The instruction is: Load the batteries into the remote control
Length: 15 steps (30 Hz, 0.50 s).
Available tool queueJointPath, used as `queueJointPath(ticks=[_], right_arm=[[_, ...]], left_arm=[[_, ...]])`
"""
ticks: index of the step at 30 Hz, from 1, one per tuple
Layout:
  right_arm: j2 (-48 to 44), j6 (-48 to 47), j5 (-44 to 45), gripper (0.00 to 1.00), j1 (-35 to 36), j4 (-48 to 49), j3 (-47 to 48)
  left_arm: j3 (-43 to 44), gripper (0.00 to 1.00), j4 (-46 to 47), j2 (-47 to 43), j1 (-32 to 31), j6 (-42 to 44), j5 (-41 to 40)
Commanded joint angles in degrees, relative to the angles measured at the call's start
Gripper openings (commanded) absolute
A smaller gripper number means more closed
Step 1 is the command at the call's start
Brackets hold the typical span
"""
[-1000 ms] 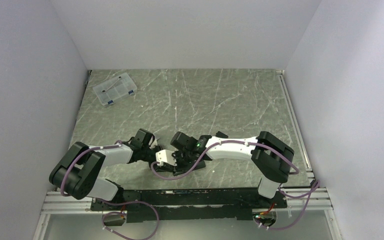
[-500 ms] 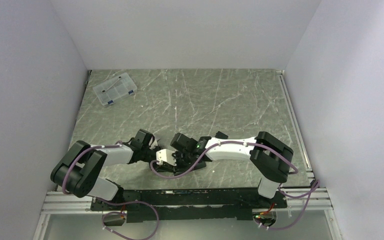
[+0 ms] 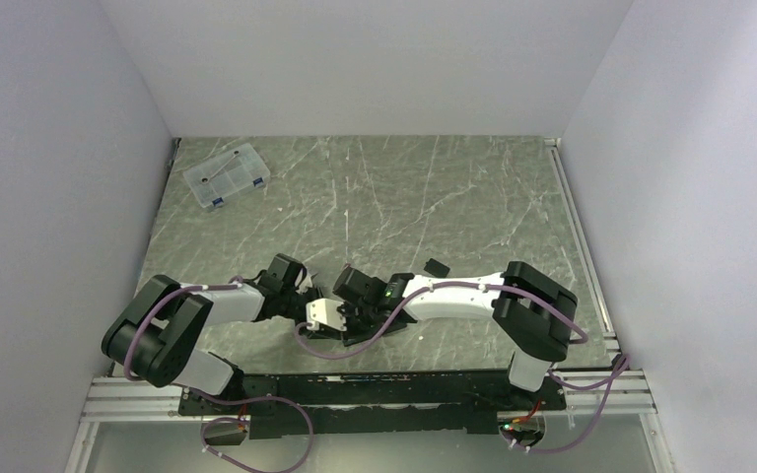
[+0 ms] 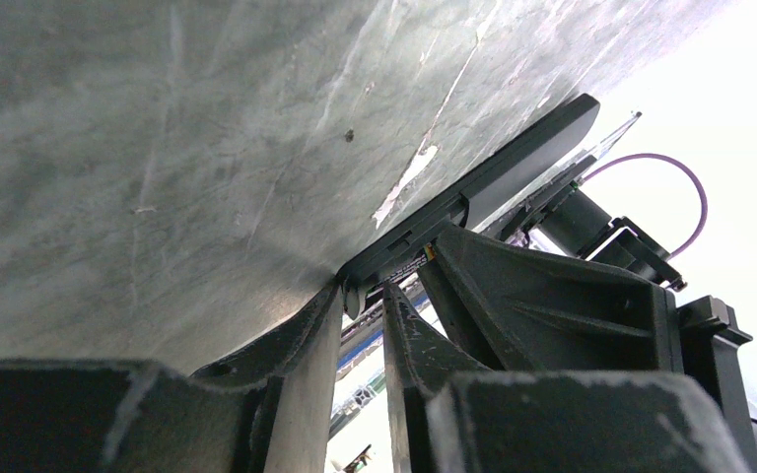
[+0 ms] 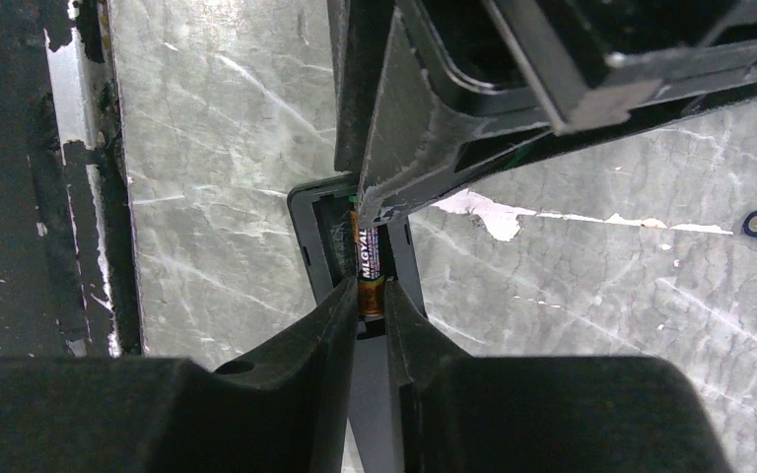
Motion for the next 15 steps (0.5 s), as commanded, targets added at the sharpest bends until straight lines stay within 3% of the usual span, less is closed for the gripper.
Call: queueJointPath(ticks=[1, 15], right_arm=[[1.28, -1.06, 4.71, 0.32, 0.8, 9.43, 0.21], [-0.34, -0.72, 6.61, 0.38, 1.5, 11.2, -0.42]], left_arm=[[0.73, 0.29, 0.4, 1.71, -1.78, 1.58, -1.9], [0.6, 0.29, -0.49, 1.25, -2.12, 1.76, -2.51]])
